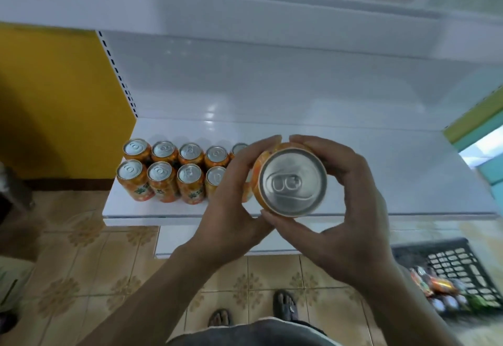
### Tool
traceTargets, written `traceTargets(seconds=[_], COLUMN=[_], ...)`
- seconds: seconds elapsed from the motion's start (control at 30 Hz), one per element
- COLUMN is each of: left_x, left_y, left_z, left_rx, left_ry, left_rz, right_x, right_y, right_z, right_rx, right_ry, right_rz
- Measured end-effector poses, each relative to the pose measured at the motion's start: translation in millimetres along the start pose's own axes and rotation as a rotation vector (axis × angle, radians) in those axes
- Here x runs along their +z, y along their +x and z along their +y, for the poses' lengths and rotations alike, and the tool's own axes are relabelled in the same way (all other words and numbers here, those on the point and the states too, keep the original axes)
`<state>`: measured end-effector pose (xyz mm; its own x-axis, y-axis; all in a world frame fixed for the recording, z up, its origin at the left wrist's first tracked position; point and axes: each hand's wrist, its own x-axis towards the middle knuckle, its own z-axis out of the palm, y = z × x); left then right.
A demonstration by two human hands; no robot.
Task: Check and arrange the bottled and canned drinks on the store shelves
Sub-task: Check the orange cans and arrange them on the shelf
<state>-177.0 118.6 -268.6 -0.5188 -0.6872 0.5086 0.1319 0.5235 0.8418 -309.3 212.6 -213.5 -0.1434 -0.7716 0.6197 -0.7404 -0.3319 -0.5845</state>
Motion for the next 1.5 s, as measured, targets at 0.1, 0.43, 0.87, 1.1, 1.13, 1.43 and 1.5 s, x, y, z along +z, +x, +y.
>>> traceTargets(seconds=[0.1,0.43,0.87,1.1,1.13,1.43,1.5], left_x=[2.1,12.2,41.4,37.6,36.5,45.1,43.4], left_y=[5.3,5.6,18.4,30.2,32.2,37.8,37.2], left_z=[4.5,17.0,40.7,43.0,43.0,44.4,39.1], left_rx=[0.003,-0.166,-0.162,-0.15,-0.162,-0.708,-0.715], left_ry=[0.011,-0.09,0.034,0.122,0.118,-0.482,-0.422], left_rz=[0.004,0.044,0.024,-0.064,-0.061,0.309,0.231], right_x=[-6.4,-1.8,4.9,-4.1,-4.2,-19.4,-22.3], right_y=[3.9,16.1,6.7,10.2,10.1,-5.3,-3.2], right_z=[3.4,31.6,54.8,56.5,57.1,69.8,72.2], right_rx=[-0.043,1.219,1.327,1.224,1.197,0.464,0.506], right_ry=[-0.026,1.5,1.726,1.526,1.461,0.744,0.732], right_rz=[-0.001,0.144,-0.11,-0.019,-0.028,-0.075,-0.049])
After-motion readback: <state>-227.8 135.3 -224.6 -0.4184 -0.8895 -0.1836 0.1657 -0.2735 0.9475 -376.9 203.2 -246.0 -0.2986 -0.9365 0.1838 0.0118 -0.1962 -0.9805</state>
